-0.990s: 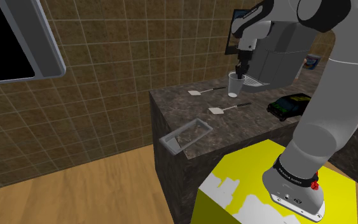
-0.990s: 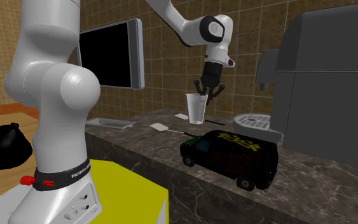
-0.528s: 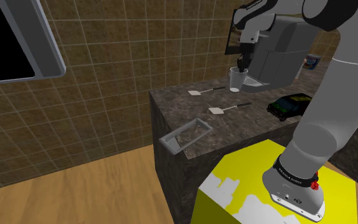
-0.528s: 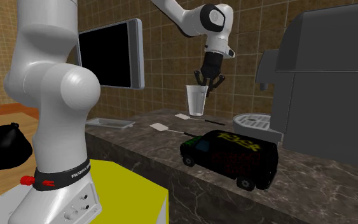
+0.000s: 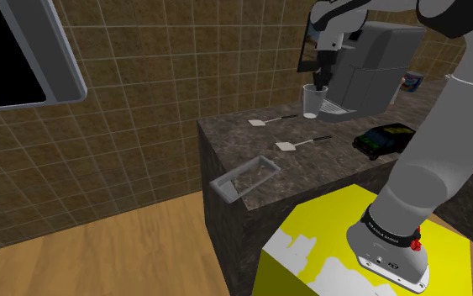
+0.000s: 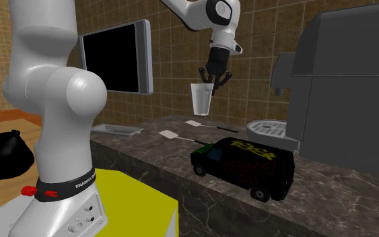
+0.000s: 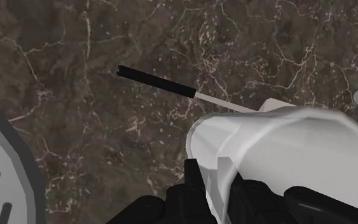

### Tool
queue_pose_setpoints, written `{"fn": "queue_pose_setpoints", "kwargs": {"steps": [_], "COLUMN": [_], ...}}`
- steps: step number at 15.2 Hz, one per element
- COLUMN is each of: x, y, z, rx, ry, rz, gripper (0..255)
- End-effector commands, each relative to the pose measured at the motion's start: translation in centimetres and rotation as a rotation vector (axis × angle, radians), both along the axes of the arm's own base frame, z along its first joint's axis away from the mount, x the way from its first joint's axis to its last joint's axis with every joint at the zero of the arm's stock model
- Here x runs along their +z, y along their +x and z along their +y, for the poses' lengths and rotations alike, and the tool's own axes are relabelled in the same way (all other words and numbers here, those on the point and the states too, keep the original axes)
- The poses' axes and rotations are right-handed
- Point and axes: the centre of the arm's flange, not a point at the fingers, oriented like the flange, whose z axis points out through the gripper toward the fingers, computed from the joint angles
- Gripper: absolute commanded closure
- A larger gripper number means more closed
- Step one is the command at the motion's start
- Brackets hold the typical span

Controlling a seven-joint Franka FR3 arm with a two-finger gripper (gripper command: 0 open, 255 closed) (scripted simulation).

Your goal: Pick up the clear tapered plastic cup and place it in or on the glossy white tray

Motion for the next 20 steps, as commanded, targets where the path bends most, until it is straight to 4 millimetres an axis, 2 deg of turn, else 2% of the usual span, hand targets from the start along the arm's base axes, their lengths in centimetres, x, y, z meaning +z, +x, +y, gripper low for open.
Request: {"fn": "queue_pose_setpoints", "kwargs": {"steps": [1, 20], "x": [0.4, 2.7], "y": [0.3, 0.5], "z": [2.5, 27.5], "rx": [-0.001, -0.001], "ry": [-0.001, -0.001], "rz": [0.000, 0.000], "gripper": [255, 255]}}
